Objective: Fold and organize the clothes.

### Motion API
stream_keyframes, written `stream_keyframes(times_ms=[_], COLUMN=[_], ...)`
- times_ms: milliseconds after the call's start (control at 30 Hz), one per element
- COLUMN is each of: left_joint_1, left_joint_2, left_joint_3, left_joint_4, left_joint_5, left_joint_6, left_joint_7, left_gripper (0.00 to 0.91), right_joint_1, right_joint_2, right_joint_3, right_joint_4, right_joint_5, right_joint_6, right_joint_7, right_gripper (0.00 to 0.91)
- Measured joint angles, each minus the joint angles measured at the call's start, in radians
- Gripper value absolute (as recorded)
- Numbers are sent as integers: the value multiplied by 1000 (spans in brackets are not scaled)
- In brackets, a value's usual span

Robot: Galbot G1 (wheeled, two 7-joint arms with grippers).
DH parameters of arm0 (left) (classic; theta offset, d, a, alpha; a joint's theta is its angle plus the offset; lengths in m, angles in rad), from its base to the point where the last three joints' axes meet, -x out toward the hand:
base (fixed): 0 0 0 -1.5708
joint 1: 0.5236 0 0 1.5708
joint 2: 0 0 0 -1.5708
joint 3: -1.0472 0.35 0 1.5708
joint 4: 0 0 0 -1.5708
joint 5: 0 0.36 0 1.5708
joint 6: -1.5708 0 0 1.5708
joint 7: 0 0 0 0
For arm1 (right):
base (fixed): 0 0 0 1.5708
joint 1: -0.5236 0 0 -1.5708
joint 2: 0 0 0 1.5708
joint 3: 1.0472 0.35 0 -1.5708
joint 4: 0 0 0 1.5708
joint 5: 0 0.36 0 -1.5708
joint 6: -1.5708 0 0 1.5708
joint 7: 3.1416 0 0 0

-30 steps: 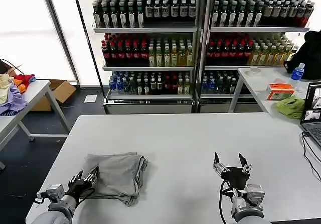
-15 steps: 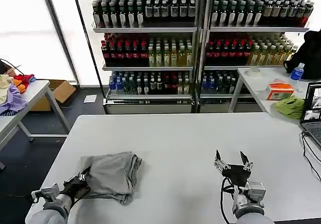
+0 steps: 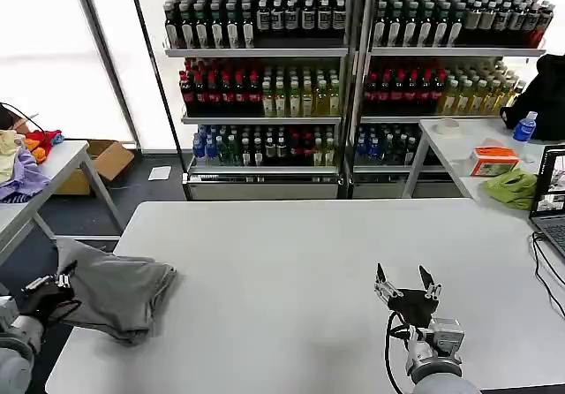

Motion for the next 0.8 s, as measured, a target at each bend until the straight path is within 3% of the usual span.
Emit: stream_keyframes(times_ms=[333,567,800], left_joint_1=[5,-53,-174], left_joint_2=[6,-65,-154], left_joint_3=[147,428,700], left_joint_4=[-145,-198,-122], left_joint_5=[17,57,90], left_joint_6=[27,35,48], left_joint_7=[-30,-90,-145], left_gripper=[0,0,0], right_joint_1=[-31,-40,-67], right_joint_2=[20,55,98], right_joint_3=[43,47,58], right_joint_4=[6,-3,-10], right_joint_5=[-16,-50,-99], right_joint_6=[-7,-22,-23], right_joint_7=[3,9,7], right_gripper=[907,907,907])
